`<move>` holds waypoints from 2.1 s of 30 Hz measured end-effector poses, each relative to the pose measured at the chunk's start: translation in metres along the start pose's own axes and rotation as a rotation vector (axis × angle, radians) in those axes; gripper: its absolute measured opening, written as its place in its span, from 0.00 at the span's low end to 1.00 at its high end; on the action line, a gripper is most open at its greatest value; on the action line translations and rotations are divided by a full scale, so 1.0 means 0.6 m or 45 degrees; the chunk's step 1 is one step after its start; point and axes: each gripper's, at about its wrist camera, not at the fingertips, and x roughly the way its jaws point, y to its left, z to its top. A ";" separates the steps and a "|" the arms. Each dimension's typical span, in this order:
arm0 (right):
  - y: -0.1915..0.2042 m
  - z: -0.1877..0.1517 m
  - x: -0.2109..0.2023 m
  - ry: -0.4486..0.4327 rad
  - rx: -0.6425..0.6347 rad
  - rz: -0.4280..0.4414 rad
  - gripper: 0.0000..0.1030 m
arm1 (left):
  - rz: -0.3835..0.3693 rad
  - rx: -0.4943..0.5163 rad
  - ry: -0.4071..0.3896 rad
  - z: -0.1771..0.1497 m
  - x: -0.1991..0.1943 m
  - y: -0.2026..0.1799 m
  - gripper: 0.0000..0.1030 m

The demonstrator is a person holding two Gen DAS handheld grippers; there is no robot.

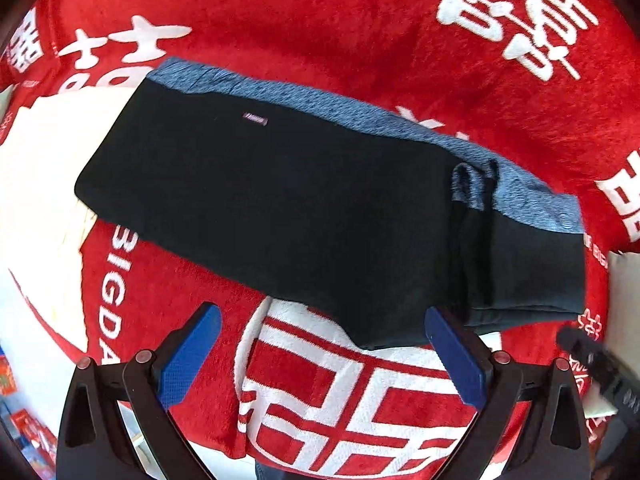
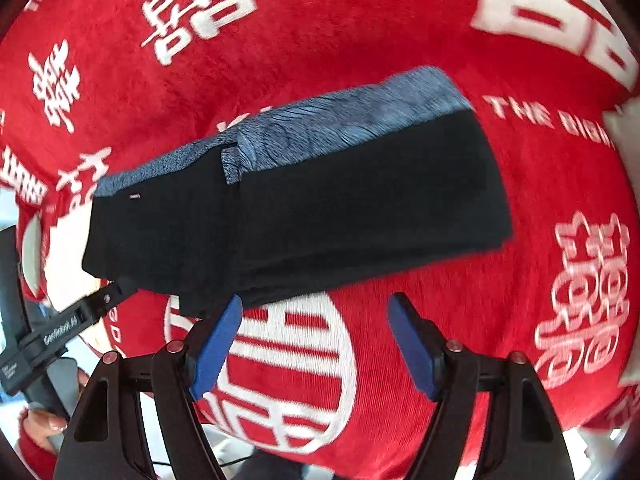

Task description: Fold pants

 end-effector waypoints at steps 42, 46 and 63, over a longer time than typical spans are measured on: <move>0.211 -0.051 0.080 -0.043 -0.439 -0.077 0.24 | -0.127 -0.095 -0.010 -0.004 0.039 0.184 0.99; 0.242 -0.029 0.126 -0.015 -0.427 -0.088 0.45 | -0.184 -0.180 -0.055 0.004 0.033 0.218 0.99; 0.242 -0.037 0.181 0.046 -0.448 -0.103 0.53 | -0.724 -0.642 -0.224 0.022 0.097 0.394 0.99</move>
